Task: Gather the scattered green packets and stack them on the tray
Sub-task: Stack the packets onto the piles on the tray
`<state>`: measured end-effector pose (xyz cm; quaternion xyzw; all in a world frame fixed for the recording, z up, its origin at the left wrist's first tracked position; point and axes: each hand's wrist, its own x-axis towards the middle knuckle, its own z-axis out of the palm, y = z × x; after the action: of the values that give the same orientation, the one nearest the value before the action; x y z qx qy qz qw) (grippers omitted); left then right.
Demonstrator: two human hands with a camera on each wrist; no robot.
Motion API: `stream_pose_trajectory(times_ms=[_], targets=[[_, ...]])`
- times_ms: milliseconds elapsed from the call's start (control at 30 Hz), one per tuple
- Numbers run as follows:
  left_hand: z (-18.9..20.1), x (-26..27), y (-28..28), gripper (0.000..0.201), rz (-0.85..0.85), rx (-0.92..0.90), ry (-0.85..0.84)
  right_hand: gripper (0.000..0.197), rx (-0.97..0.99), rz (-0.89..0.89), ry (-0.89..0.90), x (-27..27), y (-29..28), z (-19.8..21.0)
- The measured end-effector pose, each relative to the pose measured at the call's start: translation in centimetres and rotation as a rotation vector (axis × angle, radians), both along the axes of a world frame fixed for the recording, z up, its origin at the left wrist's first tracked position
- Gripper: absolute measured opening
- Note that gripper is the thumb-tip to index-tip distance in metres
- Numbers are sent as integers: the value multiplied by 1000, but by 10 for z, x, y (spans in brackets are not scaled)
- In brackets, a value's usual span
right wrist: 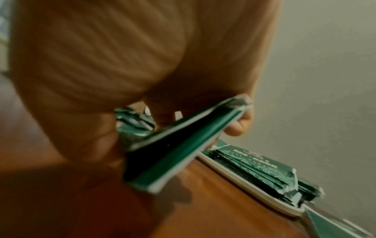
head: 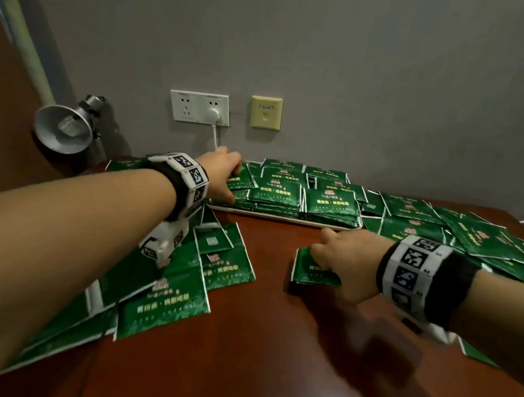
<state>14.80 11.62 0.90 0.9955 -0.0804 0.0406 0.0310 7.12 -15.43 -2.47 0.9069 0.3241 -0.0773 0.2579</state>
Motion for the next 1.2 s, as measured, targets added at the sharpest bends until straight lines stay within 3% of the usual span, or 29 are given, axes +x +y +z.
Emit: stream_pose_trajectory(times_ms=[100, 300, 567, 667, 800, 967, 1200], targets=[[5, 46, 8, 50, 5, 17, -18, 41, 177, 25, -3, 44, 17, 19], [8, 137, 7, 49, -35, 52, 18, 37, 412, -30, 54, 145, 58, 50], [-7, 217, 10, 52, -96, 133, 108, 35, 438, -43, 70, 236, 105, 54], [-6, 224, 29, 55, -74, 103, 142, 33, 425, -47, 85, 256, 126, 45], [3, 214, 61, 38, -1, 28, 147, 32, 395, -10, 109, 264, 156, 31], [-3, 197, 86, 42, 74, 56, 171, 36, 380, 14, 92, 267, 189, 22], [-16, 176, 85, 43, 92, 55, 191, 23, 434, -65, 74, 245, 168, 36]])
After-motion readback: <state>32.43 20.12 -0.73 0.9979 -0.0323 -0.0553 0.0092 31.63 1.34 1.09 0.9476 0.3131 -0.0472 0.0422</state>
